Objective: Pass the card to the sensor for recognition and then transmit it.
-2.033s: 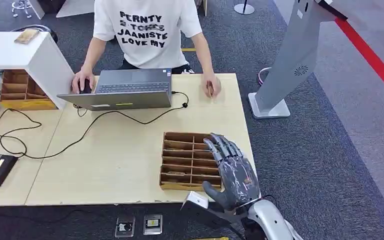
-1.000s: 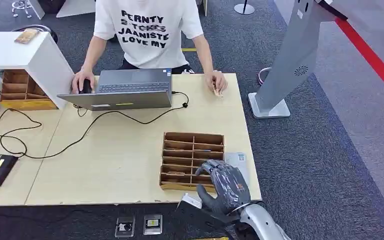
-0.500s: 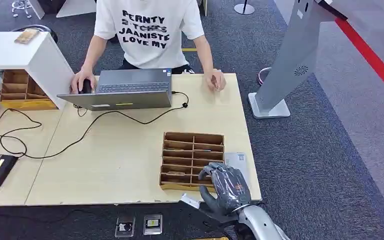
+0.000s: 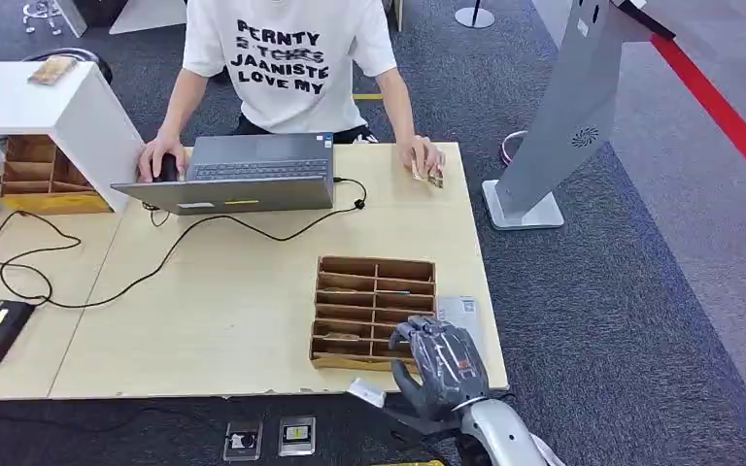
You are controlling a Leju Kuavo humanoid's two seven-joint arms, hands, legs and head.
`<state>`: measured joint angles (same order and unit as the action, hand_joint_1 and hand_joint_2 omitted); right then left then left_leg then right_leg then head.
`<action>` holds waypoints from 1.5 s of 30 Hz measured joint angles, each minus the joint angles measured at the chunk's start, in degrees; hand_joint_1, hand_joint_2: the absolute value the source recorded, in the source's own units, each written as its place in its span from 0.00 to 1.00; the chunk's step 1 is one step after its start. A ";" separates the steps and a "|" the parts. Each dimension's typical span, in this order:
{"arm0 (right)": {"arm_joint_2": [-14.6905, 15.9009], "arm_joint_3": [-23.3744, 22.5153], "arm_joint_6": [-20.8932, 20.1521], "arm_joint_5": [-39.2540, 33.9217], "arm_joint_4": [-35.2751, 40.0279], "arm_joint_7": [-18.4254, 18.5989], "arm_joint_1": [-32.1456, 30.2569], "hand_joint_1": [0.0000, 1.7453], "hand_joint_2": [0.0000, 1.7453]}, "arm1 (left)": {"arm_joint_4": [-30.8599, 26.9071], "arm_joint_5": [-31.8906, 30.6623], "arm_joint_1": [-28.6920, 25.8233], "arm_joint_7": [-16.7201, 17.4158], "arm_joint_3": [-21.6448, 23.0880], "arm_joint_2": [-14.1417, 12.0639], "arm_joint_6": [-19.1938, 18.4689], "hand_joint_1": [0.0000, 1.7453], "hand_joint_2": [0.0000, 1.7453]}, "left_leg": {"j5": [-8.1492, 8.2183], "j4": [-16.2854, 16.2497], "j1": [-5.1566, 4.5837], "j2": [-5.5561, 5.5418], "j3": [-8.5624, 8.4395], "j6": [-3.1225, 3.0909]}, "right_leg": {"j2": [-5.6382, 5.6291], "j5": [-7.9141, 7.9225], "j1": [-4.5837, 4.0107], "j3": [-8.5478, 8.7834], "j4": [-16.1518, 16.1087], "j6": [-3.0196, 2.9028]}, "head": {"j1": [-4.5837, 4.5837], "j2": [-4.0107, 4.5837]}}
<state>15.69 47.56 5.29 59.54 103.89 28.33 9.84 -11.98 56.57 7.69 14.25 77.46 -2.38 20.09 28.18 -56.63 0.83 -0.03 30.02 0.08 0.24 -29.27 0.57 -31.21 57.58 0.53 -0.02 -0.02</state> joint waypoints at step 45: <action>-1.01 0.83 -1.31 0.76 -5.77 -0.24 3.17 0.46 1.00 | 0.00 0.04 0.00 0.00 -0.35 0.00 0.02 0.00 0.00 | 0.00 0.00 0.00 0.00 0.01 0.00 | 0.02 0.00 0.00 0.00 0.00 0.00 | 0.00 0.00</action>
<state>14.69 48.39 3.98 60.30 98.12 28.09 13.01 -11.98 56.61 7.69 14.25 77.11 -2.38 20.11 28.18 -56.63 0.83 -0.03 30.03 0.08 0.26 -29.28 0.57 -31.21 57.58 0.53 -0.02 -0.02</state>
